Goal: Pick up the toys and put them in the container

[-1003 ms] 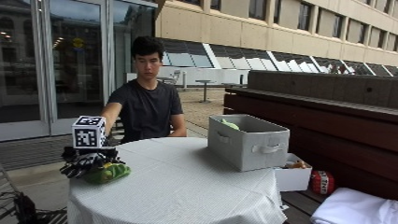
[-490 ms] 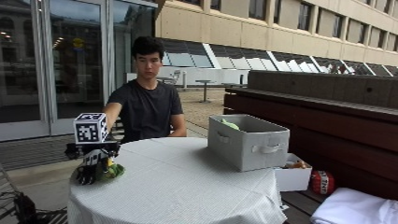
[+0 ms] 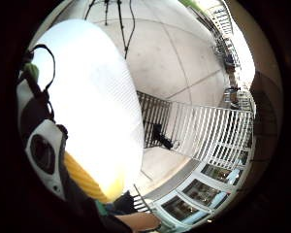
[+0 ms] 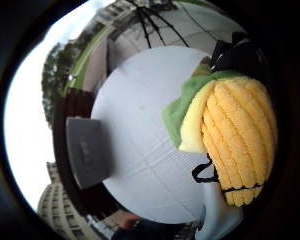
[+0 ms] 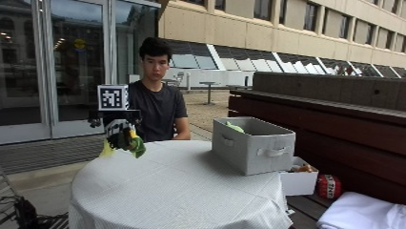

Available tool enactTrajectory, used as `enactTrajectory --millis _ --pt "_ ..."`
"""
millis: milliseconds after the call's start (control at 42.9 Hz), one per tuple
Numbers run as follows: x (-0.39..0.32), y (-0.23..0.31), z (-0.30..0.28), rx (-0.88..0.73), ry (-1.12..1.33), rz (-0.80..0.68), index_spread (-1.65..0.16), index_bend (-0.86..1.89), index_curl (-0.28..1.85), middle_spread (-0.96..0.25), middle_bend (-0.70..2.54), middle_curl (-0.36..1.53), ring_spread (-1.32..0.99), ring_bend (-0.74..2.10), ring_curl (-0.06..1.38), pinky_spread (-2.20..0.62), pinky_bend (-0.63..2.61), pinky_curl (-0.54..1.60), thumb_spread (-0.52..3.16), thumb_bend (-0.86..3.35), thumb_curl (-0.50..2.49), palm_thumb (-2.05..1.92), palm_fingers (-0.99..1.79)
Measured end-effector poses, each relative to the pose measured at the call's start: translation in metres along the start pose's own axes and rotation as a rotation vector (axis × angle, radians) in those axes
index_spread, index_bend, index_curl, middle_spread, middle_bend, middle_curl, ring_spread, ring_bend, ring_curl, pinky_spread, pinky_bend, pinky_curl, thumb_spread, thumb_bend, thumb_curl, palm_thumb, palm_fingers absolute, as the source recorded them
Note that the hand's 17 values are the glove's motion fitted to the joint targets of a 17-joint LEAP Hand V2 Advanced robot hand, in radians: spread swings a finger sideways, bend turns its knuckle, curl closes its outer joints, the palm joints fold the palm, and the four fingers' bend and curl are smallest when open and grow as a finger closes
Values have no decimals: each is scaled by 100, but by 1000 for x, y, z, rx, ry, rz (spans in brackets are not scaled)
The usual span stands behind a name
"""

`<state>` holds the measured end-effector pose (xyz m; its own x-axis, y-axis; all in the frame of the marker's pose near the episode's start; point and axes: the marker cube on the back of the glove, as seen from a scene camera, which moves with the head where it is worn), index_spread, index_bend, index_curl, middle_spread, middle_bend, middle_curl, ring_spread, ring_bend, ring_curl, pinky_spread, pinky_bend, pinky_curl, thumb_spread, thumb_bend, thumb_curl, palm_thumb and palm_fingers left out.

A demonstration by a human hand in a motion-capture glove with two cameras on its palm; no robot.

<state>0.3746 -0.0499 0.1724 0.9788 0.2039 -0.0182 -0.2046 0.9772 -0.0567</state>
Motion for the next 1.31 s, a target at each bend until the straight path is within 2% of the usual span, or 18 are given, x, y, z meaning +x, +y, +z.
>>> enactTrajectory --millis 93,233,280,350,420,653,840,1143,1307 --pt "-30 -2 -31 56 21 14 -36 14 0 -35 79 59 -40 127 51 -47 97 34 119 31 56 67 106" --pt "-76 11 -77 -47 42 36 -36 20 1 -38 78 61 -39 127 52 -48 93 35 102 27 63 69 113" --pt "-96 11 -91 -25 34 53 -37 21 2 -39 79 62 -39 127 52 -48 92 35 97 26 65 69 114" --pt "-128 3 -111 104 24 -14 -37 22 3 -39 79 63 -39 127 52 -48 91 35 91 25 68 69 115" --pt "-160 0 -132 168 19 -85 -37 22 4 -40 78 65 -39 127 52 -48 90 36 86 25 71 70 115" --pt "-273 35 -190 157 -11 -195 -37 23 7 -43 77 69 -39 128 52 -49 89 37 74 23 80 72 114" --pt "-361 65 -208 182 -55 -258 -37 21 9 -45 75 73 -39 128 52 -49 88 38 68 21 86 72 113" --pt "-481 108 -186 193 -37 -378 -37 18 11 -47 72 77 -39 128 52 -49 88 39 63 19 94 72 112" --pt "-512 114 -175 205 -59 -422 -37 18 11 -48 70 80 -39 128 53 -49 87 40 61 18 98 72 112"
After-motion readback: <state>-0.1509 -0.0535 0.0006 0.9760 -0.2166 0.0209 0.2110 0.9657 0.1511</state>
